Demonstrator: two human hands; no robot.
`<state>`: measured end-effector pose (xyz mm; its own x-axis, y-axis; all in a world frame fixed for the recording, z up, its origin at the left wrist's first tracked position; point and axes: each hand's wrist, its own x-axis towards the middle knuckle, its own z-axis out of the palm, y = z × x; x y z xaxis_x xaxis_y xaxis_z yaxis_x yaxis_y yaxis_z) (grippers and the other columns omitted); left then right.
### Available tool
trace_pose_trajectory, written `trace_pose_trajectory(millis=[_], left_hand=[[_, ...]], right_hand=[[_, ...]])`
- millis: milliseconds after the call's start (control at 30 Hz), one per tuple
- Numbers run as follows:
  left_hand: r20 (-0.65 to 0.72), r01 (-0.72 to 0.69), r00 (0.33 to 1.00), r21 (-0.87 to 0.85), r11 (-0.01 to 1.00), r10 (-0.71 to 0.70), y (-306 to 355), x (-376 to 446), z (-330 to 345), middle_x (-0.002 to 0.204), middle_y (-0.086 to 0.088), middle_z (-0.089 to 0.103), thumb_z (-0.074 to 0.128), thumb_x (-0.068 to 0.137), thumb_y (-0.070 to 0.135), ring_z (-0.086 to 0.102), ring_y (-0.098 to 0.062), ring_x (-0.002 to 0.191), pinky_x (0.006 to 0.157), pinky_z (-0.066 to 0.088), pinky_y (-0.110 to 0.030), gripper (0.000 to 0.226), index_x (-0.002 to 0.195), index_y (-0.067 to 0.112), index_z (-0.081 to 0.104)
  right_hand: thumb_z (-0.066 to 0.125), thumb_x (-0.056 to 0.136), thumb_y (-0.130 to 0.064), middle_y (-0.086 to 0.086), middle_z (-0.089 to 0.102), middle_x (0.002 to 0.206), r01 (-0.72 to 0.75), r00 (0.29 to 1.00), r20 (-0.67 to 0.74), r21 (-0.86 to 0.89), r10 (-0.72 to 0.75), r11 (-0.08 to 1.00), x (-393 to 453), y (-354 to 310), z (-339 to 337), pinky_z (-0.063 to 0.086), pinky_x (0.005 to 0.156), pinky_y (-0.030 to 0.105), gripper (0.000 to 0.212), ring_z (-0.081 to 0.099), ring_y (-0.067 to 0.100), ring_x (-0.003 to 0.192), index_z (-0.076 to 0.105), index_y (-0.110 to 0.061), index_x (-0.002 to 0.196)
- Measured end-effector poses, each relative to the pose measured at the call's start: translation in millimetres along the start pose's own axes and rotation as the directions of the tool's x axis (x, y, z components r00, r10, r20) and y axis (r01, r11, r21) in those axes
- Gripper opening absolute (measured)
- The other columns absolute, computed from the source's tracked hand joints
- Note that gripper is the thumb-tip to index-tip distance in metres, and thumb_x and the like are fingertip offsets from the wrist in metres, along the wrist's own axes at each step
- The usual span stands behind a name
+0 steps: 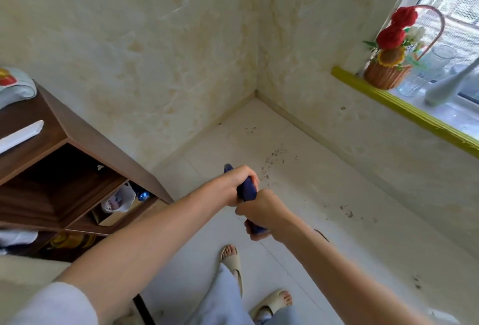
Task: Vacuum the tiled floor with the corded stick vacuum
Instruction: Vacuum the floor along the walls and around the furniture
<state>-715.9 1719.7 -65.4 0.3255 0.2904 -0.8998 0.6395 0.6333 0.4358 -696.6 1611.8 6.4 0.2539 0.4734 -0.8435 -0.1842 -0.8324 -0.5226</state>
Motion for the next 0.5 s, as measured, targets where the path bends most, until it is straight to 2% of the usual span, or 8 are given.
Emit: trace_pose_trajectory(millis=[67, 133, 200, 300, 333, 400, 500], left_hand=[[0.002, 0.042, 0.999, 0.044, 0.998, -0.042, -10, -4, -10, 0.041, -0.001, 0.045, 0.048, 0.078, 0.003, 0.043, -0.014, 0.036, 0.047, 0.039, -0.020, 0.035, 0.044, 0.010, 0.042], [0.000, 0.087, 0.996, 0.064, 0.994, -0.087, -18, -4, -25, 0.043, 0.000, 0.044, 0.050, 0.078, 0.002, 0.042, -0.012, 0.037, 0.047, 0.039, -0.021, 0.038, 0.043, 0.011, 0.043], [0.000, 0.107, 0.994, 0.053, 0.993, -0.107, -20, -3, -39, 0.043, 0.001, 0.044, 0.051, 0.080, 0.001, 0.041, -0.011, 0.037, 0.044, 0.039, -0.020, 0.040, 0.042, 0.012, 0.044], [-0.003, 0.117, 0.993, -0.002, 0.993, -0.117, -16, 5, -50, 0.046, 0.002, 0.043, 0.052, 0.082, 0.001, 0.041, -0.009, 0.036, 0.040, 0.039, -0.016, 0.039, 0.046, 0.013, 0.044], [0.009, 0.105, 0.994, 0.007, 0.994, -0.105, -12, 7, -50, 0.046, 0.002, 0.043, 0.052, 0.082, 0.001, 0.041, -0.009, 0.035, 0.040, 0.039, -0.016, 0.040, 0.045, 0.013, 0.044], [0.021, 0.081, 0.996, 0.010, 0.997, -0.082, -3, 14, -45, 0.044, 0.002, 0.043, 0.050, 0.084, 0.000, 0.041, -0.009, 0.033, 0.040, 0.039, -0.015, 0.039, 0.048, 0.012, 0.044], [0.018, 0.037, 0.999, 0.046, 0.998, -0.038, 16, 31, -40, 0.043, 0.001, 0.043, 0.048, 0.083, -0.001, 0.042, -0.011, 0.032, 0.043, 0.040, -0.020, 0.031, 0.055, 0.012, 0.042]], right_hand=[[0.052, 0.086, 0.001, 0.008, 0.047, 0.059, 0.014, 1.000, 0.012, 0.219, -0.017, 0.976, -1, 14, 24, 0.044, 0.041, 0.023, 0.014, 0.047, 0.016, 0.043, 0.046, -0.007, 0.077], [0.052, 0.084, 0.002, 0.009, 0.048, 0.063, 0.013, 0.999, 0.027, 0.322, -0.023, 0.947, 7, 21, 50, 0.045, 0.044, 0.025, 0.012, 0.049, 0.017, 0.043, 0.045, -0.007, 0.081], [0.050, 0.084, 0.001, 0.009, 0.049, 0.063, 0.013, 0.999, 0.035, 0.342, -0.027, 0.940, 17, 19, 67, 0.046, 0.047, 0.028, 0.009, 0.051, 0.018, 0.043, 0.046, -0.005, 0.088], [0.049, 0.084, 0.001, 0.007, 0.050, 0.064, 0.020, 0.999, 0.024, 0.322, -0.030, 0.946, 29, 10, 73, 0.049, 0.053, 0.029, 0.022, 0.051, 0.018, 0.049, 0.044, -0.007, 0.104], [0.049, 0.083, 0.003, 0.007, 0.049, 0.064, 0.020, 0.999, 0.019, 0.316, -0.028, 0.949, 32, 8, 70, 0.050, 0.054, 0.028, 0.020, 0.051, 0.018, 0.050, 0.044, -0.005, 0.102], [0.048, 0.085, 0.004, 0.008, 0.049, 0.065, 0.032, 0.999, -0.005, 0.287, -0.032, 0.957, 35, 3, 59, 0.046, 0.043, 0.023, 0.008, 0.051, 0.017, 0.048, 0.044, -0.003, 0.085], [0.047, 0.087, 0.004, 0.008, 0.048, 0.065, 0.036, 0.998, -0.055, 0.284, -0.021, 0.958, 52, -7, 44, 0.043, 0.036, 0.019, 0.015, 0.049, 0.015, 0.045, 0.043, -0.007, 0.079]])
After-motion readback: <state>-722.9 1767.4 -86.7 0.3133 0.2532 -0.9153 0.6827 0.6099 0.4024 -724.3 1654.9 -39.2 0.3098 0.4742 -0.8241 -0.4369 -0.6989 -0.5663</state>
